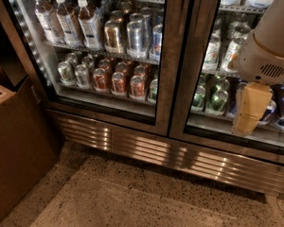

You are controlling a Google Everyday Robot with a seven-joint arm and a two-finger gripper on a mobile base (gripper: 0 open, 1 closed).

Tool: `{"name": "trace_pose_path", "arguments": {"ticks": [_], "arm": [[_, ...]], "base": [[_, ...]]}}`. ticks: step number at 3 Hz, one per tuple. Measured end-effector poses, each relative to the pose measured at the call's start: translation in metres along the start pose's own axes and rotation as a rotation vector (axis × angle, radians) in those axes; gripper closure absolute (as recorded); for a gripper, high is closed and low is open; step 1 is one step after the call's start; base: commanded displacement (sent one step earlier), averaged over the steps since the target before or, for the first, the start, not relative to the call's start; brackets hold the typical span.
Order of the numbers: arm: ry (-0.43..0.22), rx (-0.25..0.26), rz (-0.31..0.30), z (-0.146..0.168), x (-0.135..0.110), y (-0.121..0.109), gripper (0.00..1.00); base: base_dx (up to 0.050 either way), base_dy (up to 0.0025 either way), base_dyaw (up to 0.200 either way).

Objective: Open right fridge door

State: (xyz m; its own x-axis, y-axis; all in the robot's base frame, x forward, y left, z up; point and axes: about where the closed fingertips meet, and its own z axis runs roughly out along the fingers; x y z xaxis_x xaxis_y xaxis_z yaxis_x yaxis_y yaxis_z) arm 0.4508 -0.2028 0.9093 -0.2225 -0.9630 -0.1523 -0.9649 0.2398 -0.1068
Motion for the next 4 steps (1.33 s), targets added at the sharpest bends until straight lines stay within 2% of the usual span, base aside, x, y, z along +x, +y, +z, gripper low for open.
{"name": "trace_pose_path", "arguments": {"ticks": [1,2,4], "arm": [[0.0,0.0,0.0,0.0,0.0,0.0,0.0],[-0.099,-0.038,-0.02,0.003,0.001,-0.001,0.0],[-0.515,-0.165,-0.117,0.011,0.022,-0.009,0.0]], "base": [[0.0,0.0,0.0],[0.0,0.0,0.0],[0.0,0.0,0.0]]}}
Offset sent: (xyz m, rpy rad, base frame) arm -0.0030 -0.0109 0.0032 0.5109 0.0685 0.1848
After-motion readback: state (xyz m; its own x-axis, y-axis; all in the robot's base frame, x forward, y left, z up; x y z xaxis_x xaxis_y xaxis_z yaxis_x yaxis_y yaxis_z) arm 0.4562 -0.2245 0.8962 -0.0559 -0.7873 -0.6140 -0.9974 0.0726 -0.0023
